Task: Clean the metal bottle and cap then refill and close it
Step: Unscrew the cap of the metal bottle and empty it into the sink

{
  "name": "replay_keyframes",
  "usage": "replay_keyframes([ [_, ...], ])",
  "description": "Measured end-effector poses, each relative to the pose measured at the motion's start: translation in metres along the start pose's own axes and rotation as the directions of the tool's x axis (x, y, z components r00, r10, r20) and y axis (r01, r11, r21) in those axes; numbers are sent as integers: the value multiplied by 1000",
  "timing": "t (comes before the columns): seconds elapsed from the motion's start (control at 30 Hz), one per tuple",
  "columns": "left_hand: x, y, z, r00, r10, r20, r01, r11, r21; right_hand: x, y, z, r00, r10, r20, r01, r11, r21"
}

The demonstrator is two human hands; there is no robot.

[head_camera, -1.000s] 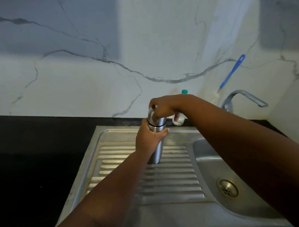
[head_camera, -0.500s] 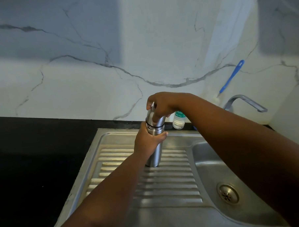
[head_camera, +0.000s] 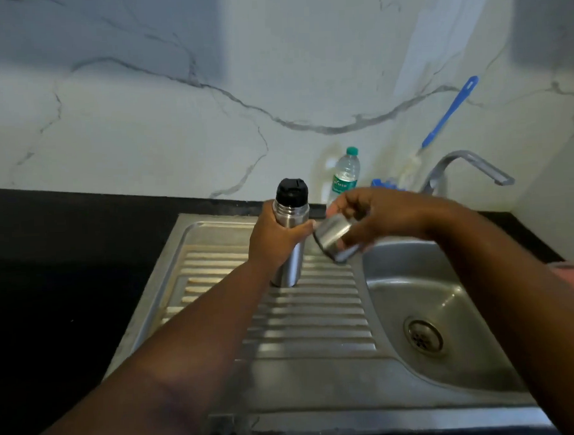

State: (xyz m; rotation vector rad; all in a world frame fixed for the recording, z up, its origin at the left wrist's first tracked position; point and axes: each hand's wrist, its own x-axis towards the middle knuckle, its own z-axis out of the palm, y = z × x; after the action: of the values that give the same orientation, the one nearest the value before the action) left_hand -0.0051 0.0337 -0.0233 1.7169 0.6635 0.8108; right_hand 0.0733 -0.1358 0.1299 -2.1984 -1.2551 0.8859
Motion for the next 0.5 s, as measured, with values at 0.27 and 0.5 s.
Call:
replay_keyframes([
  [0.27, 1, 0, -1, 999, 33, -8, -32, 997, 69, -28, 81, 126, 940, 231, 250, -59, 834, -548],
  [0.5, 1, 2, -4, 999, 42, 17, -44, 995, 90, -38, 108, 145, 965, 220, 144, -119, 854, -506],
])
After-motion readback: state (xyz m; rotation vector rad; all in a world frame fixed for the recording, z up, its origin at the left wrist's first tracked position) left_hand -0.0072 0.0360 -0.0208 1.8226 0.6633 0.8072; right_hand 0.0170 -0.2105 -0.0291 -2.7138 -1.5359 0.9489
